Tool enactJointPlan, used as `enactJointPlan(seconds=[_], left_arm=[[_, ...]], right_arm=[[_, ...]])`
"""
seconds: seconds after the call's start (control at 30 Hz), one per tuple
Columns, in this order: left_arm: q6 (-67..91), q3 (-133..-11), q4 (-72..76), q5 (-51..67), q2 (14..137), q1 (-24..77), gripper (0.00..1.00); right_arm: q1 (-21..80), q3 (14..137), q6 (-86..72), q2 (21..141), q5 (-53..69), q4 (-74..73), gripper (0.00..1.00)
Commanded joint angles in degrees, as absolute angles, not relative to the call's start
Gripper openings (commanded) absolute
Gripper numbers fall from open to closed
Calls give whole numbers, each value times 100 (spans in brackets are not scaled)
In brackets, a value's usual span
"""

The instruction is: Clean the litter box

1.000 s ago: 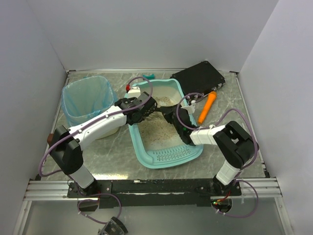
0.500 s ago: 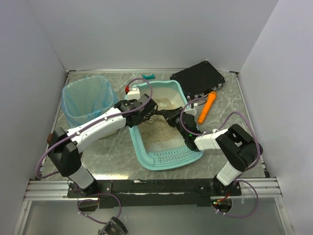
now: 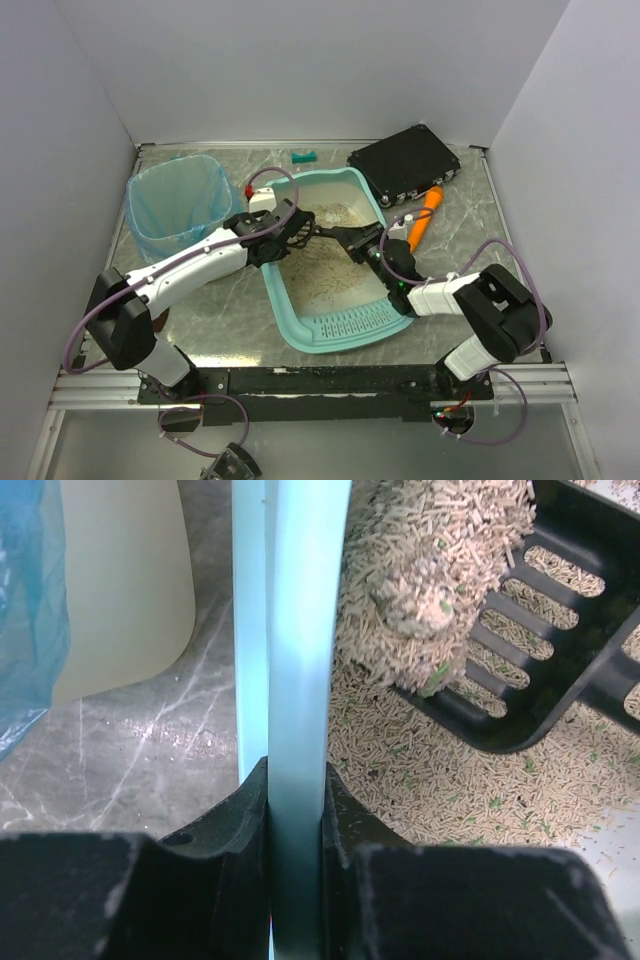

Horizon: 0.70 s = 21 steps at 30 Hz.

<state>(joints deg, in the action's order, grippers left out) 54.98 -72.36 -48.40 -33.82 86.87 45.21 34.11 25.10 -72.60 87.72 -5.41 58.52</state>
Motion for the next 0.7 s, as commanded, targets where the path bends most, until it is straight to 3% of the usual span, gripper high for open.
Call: enactJointPlan(seconds=[0.0, 0.2, 0.47, 0.67], left_arm=[[5809, -7409, -4359, -3366, 8033, 4421, 1], [5836, -7348, -4342, -3357, 7989, 4403, 1], [5950, -7251, -4289, -3305, 7945, 4359, 1], [5740, -7163, -3930, -3068, 7840, 4368, 1]], right_arm=[[3103, 2233, -7637, 8394, -896, 6011, 0], [2813, 1837, -7708, 7903, -861, 6073, 0], [2725, 1828, -7181, 6848, -1212, 4905, 0], [2733, 1987, -7049, 7074, -1195, 4823, 0]])
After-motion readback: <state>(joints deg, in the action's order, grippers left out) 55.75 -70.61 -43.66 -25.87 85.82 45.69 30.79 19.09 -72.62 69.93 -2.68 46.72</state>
